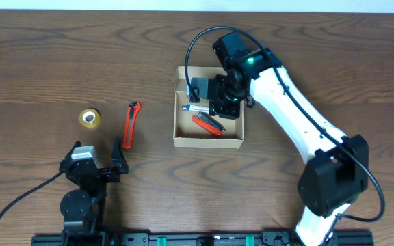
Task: Pack container
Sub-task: 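Carry the blue-capped marker into the box and release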
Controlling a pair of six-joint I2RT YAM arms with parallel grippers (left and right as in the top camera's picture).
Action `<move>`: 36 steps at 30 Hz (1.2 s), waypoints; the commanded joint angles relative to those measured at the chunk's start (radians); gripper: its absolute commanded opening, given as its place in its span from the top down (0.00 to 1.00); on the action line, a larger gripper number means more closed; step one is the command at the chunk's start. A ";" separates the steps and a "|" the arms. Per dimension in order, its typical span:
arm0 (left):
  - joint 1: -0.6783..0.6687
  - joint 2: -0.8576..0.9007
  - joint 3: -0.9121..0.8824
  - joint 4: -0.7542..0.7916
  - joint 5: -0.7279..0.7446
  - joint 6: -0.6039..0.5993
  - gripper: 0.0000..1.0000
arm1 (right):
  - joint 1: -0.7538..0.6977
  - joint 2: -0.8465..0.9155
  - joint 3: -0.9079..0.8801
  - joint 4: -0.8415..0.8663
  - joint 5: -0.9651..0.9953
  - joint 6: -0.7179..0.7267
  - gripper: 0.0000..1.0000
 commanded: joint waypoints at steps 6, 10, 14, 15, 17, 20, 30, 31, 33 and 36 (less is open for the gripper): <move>-0.004 -0.006 -0.028 -0.022 0.000 -0.008 0.05 | 0.000 0.090 0.010 -0.039 0.041 -0.030 0.99; -0.004 -0.006 -0.028 -0.022 0.000 -0.008 0.05 | 0.000 0.116 0.010 -0.049 0.121 -0.030 0.99; -0.004 -0.006 -0.028 -0.023 0.000 -0.008 0.05 | 0.000 0.121 0.010 -0.031 0.145 -0.030 0.99; -0.004 -0.006 -0.028 -0.023 0.000 -0.008 0.05 | -0.001 0.121 0.010 -0.019 0.143 -0.030 0.99; -0.004 -0.006 -0.028 -0.023 0.000 -0.008 0.05 | -0.002 0.122 0.010 0.003 0.145 -0.031 0.99; -0.004 -0.006 -0.028 -0.023 0.000 -0.008 0.05 | -0.003 0.124 0.010 0.022 0.144 -0.058 0.99; -0.004 -0.006 -0.028 -0.023 0.000 -0.008 0.05 | -0.003 0.193 0.010 0.039 0.138 -0.064 0.99; -0.004 -0.006 -0.028 -0.023 0.000 -0.008 0.05 | -0.003 0.205 0.010 0.039 0.137 -0.064 0.99; -0.004 -0.006 -0.028 -0.023 0.000 -0.008 0.05 | -0.003 0.227 0.010 0.038 0.130 -0.064 0.99; -0.004 -0.006 -0.028 -0.023 0.000 -0.008 0.05 | -0.003 0.244 0.010 0.039 0.117 -0.063 0.99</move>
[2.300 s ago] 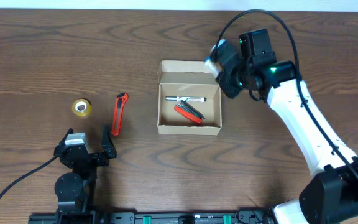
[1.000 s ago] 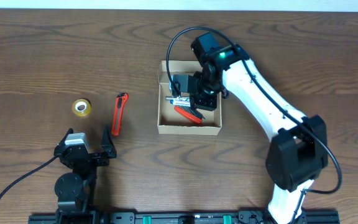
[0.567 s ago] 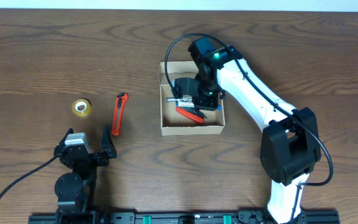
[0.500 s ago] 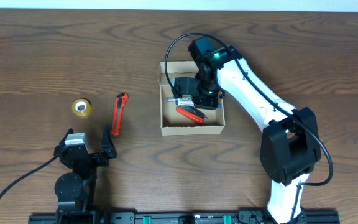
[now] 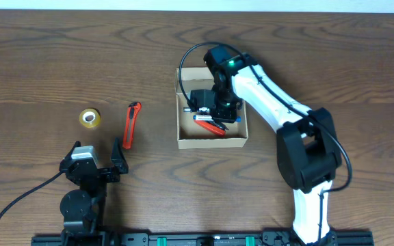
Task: Pack container
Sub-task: 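Carry the blue-capped marker into the box and release, then withdraw the right gripper up and right away from the box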
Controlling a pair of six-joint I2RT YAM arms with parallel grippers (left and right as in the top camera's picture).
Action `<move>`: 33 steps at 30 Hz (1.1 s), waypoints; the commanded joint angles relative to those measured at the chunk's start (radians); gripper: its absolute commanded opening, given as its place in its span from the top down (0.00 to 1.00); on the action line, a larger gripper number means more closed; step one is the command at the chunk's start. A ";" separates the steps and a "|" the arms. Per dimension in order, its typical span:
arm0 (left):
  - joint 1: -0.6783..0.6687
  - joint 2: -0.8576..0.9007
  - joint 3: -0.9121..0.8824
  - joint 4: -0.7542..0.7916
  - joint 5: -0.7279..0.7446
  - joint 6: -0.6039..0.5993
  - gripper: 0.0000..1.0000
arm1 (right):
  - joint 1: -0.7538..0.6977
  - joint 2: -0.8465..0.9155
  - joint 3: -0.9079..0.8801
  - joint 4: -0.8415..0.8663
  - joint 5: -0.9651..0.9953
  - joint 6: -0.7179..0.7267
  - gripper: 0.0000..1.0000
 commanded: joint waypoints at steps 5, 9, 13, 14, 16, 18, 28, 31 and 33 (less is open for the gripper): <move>-0.004 -0.006 -0.028 -0.022 0.000 -0.008 0.05 | -0.003 0.020 0.010 0.004 -0.019 0.009 0.82; -0.004 -0.006 -0.028 -0.023 0.000 -0.008 0.05 | -0.003 0.019 0.010 0.004 -0.019 0.047 0.68; -0.004 -0.006 -0.028 -0.023 0.000 -0.008 0.05 | -0.003 0.014 0.017 0.002 -0.019 0.052 0.68; -0.004 -0.006 -0.028 -0.023 0.000 -0.008 0.05 | -0.002 0.010 0.023 -0.002 -0.019 0.055 0.68; -0.004 -0.006 -0.028 -0.023 0.000 -0.008 0.05 | 0.001 -0.006 0.046 -0.018 -0.020 0.055 0.69; -0.004 -0.006 -0.028 -0.023 -0.001 -0.008 0.05 | 0.003 -0.032 0.085 -0.038 -0.027 0.055 0.69; -0.004 -0.006 -0.028 -0.023 0.005 -0.035 0.05 | 0.000 -0.174 0.380 -0.123 -0.045 0.236 0.50; -0.004 -0.006 -0.028 -0.023 0.009 -0.042 0.05 | -0.019 -0.217 0.426 -0.140 -0.035 0.356 0.31; -0.004 -0.006 -0.028 -0.022 0.019 -0.053 0.05 | -0.037 -0.245 0.428 -0.140 -0.015 0.403 0.19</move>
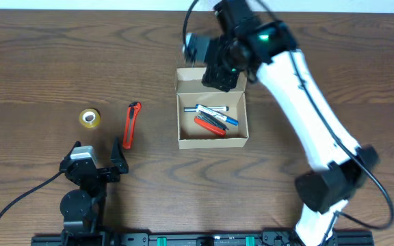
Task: Pack container
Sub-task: 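Withdraw the right gripper up and right away from the box, then move the left gripper over the orange box cutter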
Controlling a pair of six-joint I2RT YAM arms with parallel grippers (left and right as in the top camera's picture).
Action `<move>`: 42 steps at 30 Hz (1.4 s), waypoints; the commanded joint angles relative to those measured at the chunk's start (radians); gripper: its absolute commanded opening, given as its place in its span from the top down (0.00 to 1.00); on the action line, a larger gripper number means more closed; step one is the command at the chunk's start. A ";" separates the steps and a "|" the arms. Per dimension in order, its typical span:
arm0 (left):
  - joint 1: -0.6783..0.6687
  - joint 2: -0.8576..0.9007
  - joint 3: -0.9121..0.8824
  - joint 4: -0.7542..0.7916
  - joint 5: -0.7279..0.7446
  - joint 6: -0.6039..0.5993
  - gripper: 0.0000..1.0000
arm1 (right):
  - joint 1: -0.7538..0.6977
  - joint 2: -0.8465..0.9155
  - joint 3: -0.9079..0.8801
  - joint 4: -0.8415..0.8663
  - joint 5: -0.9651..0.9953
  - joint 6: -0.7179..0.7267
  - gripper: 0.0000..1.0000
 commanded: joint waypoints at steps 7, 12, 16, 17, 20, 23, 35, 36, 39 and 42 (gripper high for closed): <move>-0.004 0.002 0.029 -0.127 0.023 -0.234 0.05 | -0.214 -0.138 0.017 0.097 0.089 0.394 0.25; -0.003 0.103 0.234 -0.248 -0.010 -0.279 0.05 | -0.394 -0.167 0.017 0.082 -0.001 0.493 0.20; -0.004 0.324 0.457 -0.306 -0.009 -0.279 0.05 | -0.481 -0.160 0.016 0.025 -0.079 0.493 0.21; -0.004 0.392 0.516 -0.339 0.000 -0.276 0.05 | -0.492 -0.159 0.015 0.016 -0.080 0.493 0.22; -0.004 0.619 0.710 -0.464 0.043 -0.229 0.05 | -0.513 -0.159 0.015 0.008 -0.076 0.481 0.21; -0.004 0.846 0.917 -0.629 0.065 -0.206 0.05 | -0.528 -0.159 0.015 0.008 -0.072 0.459 0.21; -0.001 1.358 1.184 -0.987 0.050 -0.061 0.05 | -0.760 -0.158 0.015 0.015 -0.060 0.645 0.07; 0.000 1.379 1.187 -0.991 0.048 -0.062 0.05 | -0.785 -0.158 0.015 0.011 -0.079 0.650 0.07; 0.011 1.421 1.213 -0.998 0.055 -0.077 0.05 | -0.840 -0.158 0.015 -0.011 -0.091 0.646 0.07; 0.027 1.452 1.266 -1.007 0.037 -0.076 0.05 | -0.860 -0.158 0.015 -0.037 -0.092 0.639 0.08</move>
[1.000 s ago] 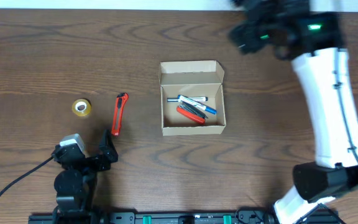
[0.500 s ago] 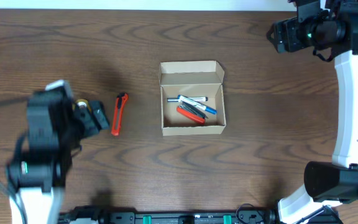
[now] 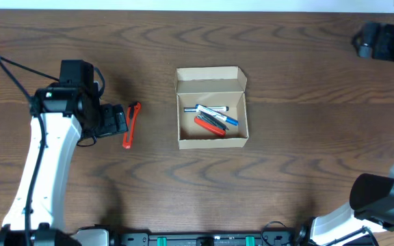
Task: Pack container
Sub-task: 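Move the left gripper over the orange box cutter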
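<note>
An open cardboard box (image 3: 211, 141) sits mid-table. Inside lie a white marker with a blue cap (image 3: 211, 109) and a red-handled tool (image 3: 209, 124). A red box cutter (image 3: 131, 126) lies on the table left of the box. My left gripper (image 3: 117, 121) is right beside the cutter's left edge; its jaws are hidden under its black body. My right gripper (image 3: 364, 42) hangs far off at the top right corner, and its fingers are too small to read. No yellow tape roll shows in this view.
The left arm (image 3: 43, 157) stretches up the left side of the dark wooden table (image 3: 306, 171). The right arm's base (image 3: 382, 201) stands at the lower right. The box's rear flap (image 3: 211, 74) stands open.
My right arm has gone from over the box's back edge to the far top right corner. My left arm has left its folded rest and now reaches to the red cutter, covering the spot where the tape roll lay.
At first my right gripper was down inside the box, over the marker and red tool, and it was still there a moment later. Then it was above the box's rear flap, the items left inside. Now it is far away, and the left arm, parked until now, is at the cutter.
</note>
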Controlling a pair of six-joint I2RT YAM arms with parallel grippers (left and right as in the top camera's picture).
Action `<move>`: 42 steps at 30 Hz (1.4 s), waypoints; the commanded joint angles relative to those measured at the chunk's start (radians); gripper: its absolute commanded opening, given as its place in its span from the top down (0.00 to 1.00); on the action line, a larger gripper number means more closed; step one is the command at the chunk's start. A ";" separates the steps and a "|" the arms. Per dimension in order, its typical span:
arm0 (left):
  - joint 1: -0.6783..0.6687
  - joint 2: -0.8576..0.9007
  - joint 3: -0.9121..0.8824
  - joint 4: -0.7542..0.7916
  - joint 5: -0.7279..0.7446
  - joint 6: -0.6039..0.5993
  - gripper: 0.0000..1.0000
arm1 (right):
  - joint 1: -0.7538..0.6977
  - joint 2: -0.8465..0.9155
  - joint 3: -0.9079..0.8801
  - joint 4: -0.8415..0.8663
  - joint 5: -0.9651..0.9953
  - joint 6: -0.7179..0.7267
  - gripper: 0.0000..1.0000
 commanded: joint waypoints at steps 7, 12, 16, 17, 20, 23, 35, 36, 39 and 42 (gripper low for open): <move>0.069 0.129 0.238 -0.082 -0.130 0.005 0.05 | 0.001 -0.011 -0.025 -0.035 -0.034 0.010 0.09; 0.080 0.237 0.328 -0.125 -0.129 0.002 0.04 | 0.009 -0.011 -0.068 -0.043 -0.057 0.009 0.11; 0.084 0.303 0.366 -0.112 -0.129 0.009 0.04 | 0.020 -0.011 -0.113 -0.043 -0.057 0.009 0.12; 0.085 0.327 0.380 -0.113 -0.117 0.018 0.04 | 0.023 -0.011 -0.123 -0.042 -0.057 0.006 0.13; 0.085 0.369 0.398 -0.111 -0.108 0.019 0.05 | 0.033 -0.011 -0.140 -0.040 -0.058 0.002 0.16; 0.081 0.408 0.402 -0.100 -0.085 0.019 0.03 | 0.042 -0.011 -0.148 -0.034 -0.060 0.001 0.16; -0.083 0.570 0.402 -0.067 -0.023 0.193 0.12 | 0.073 -0.011 -0.148 -0.025 -0.064 -0.006 0.16; -0.103 0.584 0.402 -0.063 -0.024 0.219 0.14 | 0.076 -0.011 -0.148 -0.025 -0.064 -0.006 0.16; -0.137 0.618 0.401 -0.048 -0.008 0.235 0.15 | 0.079 -0.011 -0.148 -0.025 -0.064 -0.006 0.16; -0.140 0.624 0.399 -0.042 0.066 0.281 0.06 | 0.079 -0.011 -0.148 -0.032 -0.063 -0.006 0.16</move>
